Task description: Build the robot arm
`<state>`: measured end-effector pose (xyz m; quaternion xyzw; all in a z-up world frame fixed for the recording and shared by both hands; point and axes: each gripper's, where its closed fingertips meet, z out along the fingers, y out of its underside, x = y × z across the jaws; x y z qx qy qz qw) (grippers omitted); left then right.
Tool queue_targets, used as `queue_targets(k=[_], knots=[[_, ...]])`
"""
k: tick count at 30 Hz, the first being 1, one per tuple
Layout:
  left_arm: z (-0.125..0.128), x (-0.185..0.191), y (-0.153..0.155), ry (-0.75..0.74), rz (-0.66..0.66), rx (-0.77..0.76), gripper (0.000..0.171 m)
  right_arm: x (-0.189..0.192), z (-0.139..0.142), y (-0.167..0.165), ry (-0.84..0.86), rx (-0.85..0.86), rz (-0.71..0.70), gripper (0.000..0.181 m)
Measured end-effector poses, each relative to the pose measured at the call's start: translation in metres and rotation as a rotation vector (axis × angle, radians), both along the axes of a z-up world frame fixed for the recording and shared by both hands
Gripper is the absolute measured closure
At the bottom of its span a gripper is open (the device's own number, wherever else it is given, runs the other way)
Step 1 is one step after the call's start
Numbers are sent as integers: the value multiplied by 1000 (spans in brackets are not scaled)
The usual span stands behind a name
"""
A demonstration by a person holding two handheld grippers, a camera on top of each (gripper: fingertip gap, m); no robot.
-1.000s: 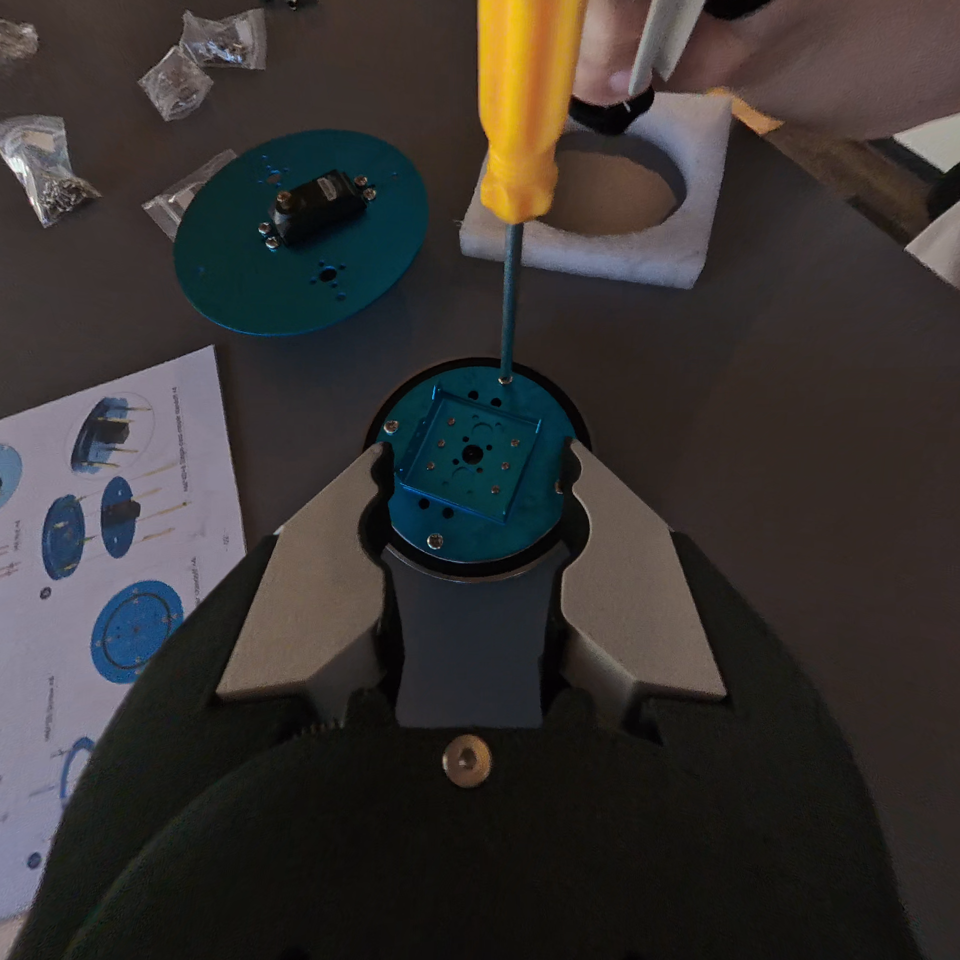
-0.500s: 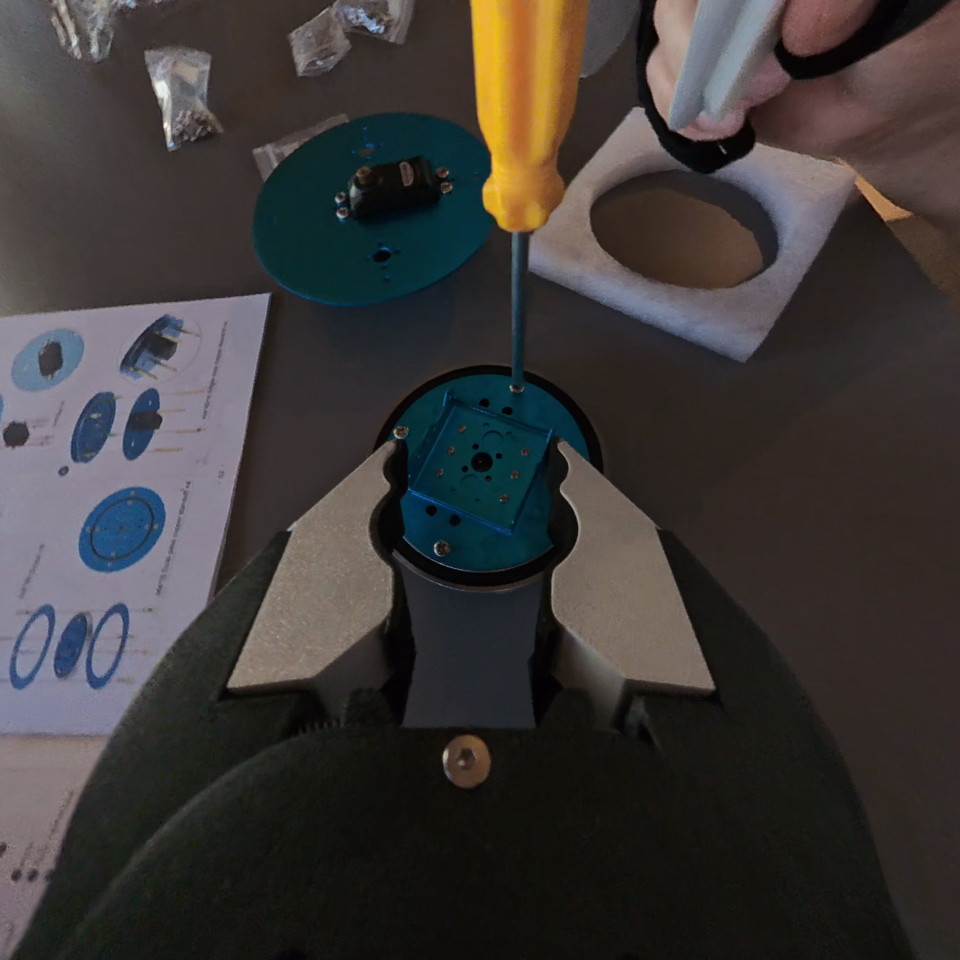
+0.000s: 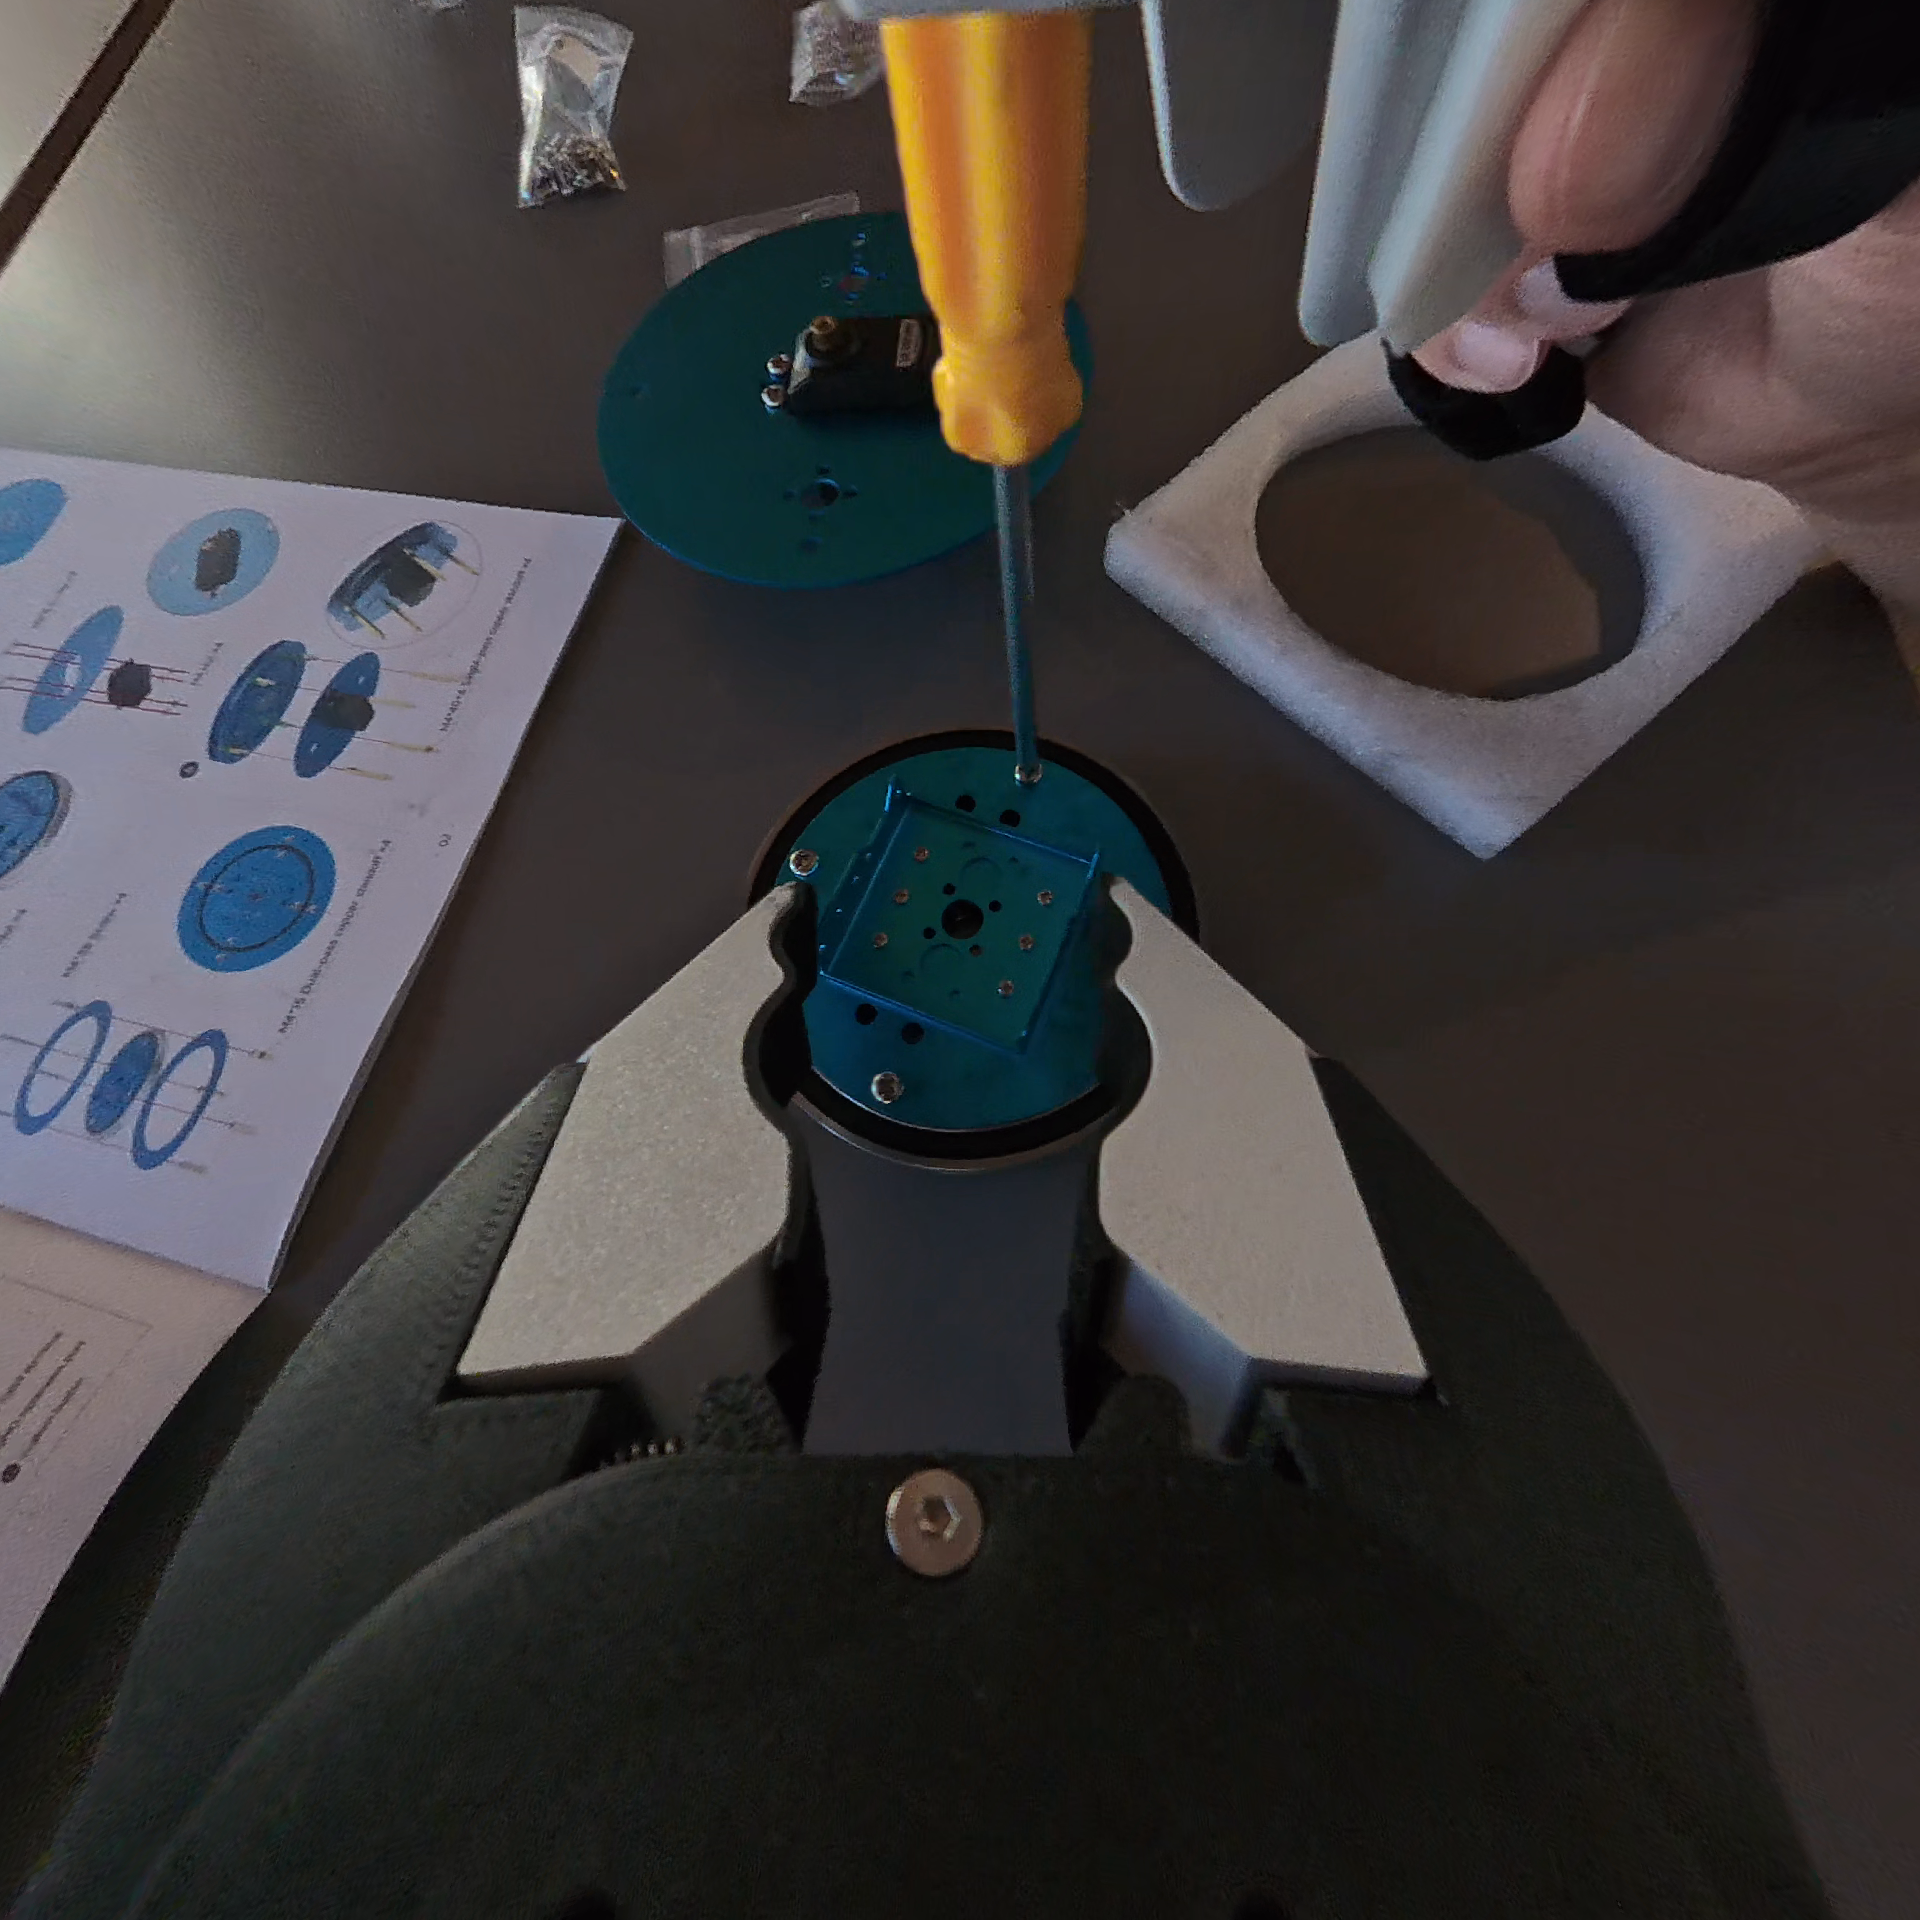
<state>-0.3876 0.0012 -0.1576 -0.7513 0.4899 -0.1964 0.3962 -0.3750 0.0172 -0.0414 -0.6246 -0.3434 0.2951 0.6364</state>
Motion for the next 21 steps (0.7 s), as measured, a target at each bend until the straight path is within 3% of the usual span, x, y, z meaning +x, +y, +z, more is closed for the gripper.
queue_targets(k=[8, 11, 15, 20, 21], knots=[[0, 1, -2, 23, 181, 4, 119, -1, 0, 1, 3, 8, -15, 164], [0, -1, -7, 133, 91, 76, 120, 0, 0, -1, 18, 4, -2, 164], [5, 6, -18, 101, -144, 38, 98, 0, 0, -1, 32, -8, 29, 164], [-6, -1, -12, 76, -122, -154, 106, 0, 0, -1, 34, -2, 36, 164], [-4, 1, -10, 45, -107, -160, 117, 0, 0, 0, 31, -1, 33, 164]])
